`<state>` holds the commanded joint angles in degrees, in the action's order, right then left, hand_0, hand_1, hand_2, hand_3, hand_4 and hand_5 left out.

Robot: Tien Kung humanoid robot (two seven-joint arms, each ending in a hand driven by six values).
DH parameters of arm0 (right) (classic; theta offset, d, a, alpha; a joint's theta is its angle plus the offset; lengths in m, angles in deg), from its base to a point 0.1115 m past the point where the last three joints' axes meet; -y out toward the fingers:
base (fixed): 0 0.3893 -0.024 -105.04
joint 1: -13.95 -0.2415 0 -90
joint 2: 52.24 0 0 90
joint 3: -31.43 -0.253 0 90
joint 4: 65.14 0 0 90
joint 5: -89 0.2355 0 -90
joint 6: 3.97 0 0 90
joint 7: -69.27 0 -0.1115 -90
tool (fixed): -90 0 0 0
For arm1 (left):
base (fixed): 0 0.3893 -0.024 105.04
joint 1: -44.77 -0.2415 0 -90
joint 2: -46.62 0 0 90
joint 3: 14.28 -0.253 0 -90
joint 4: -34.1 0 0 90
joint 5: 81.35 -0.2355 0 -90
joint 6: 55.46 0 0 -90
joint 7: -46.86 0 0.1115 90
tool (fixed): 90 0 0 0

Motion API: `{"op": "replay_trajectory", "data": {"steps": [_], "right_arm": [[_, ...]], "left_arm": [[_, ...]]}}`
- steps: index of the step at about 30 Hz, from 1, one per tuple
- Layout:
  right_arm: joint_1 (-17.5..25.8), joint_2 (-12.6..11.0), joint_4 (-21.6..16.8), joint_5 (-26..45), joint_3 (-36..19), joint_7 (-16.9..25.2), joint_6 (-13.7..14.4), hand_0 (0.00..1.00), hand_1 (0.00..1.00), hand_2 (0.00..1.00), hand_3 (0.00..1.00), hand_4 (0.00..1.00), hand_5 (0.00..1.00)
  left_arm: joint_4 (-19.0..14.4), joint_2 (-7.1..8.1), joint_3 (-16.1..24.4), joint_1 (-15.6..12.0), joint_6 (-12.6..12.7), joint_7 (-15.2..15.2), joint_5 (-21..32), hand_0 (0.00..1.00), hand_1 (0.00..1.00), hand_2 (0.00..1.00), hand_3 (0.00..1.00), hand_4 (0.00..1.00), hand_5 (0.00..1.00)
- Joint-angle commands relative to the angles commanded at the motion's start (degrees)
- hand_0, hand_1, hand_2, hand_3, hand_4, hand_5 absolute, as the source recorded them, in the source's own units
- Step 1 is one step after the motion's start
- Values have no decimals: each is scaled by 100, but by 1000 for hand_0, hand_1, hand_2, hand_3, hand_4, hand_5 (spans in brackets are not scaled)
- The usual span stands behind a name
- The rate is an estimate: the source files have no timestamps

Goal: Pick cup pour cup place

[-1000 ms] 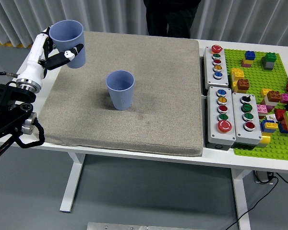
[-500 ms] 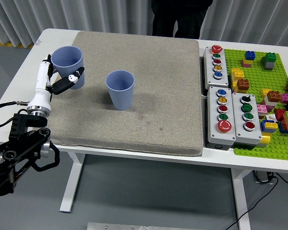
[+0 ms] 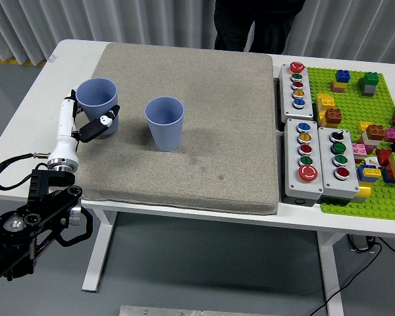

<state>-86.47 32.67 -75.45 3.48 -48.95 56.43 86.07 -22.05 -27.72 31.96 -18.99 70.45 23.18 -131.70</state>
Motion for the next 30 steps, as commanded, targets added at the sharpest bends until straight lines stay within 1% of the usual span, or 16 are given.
{"op": "replay_trajectory", "data": {"steps": [7, 11, 12, 17, 18, 29, 30], "right_arm": [[-17, 5, 0, -16, -7, -6, -5, 695, 682, 616, 600, 2, 172], [-21, 7, 0, -4, -7, -4, 2, 695, 682, 616, 600, 2, 172], [-23, 7, 0, 7, -1, -3, 3, 695, 682, 616, 599, 2, 172], [-24, 4, 0, 20, 10, -1, 5, 695, 682, 616, 599, 2, 172], [-24, 4, 0, 18, 8, -1, 5, 694, 682, 617, 599, 2, 169], [-17, 16, 0, -16, -2, -9, 2, 695, 682, 617, 599, 2, 169], [-14, 16, 0, -15, -3, -9, 0, 695, 682, 617, 598, 2, 167]], "left_arm": [[209, -127, -28, 35, 46, -137, 208, 662, 640, 638, 625, 670, 128], [300, -123, -46, 45, 39, -163, 281, 662, 640, 638, 625, 670, 128], [324, -122, -51, 43, 35, -167, 294, 669, 647, 640, 625, 681, 163], [399, -148, -62, 22, 6, -172, 326, 669, 647, 640, 625, 681, 163], [407, -152, -64, 18, 1, -170, 330, 668, 646, 642, 626, 701, 189], [466, -160, -107, -13, -60, -198, 396, 673, 652, 651, 635, 707, 199], [449, -159, -85, -23, -68, -195, 354, 687, 672, 728, 794, 735, 233]]}}
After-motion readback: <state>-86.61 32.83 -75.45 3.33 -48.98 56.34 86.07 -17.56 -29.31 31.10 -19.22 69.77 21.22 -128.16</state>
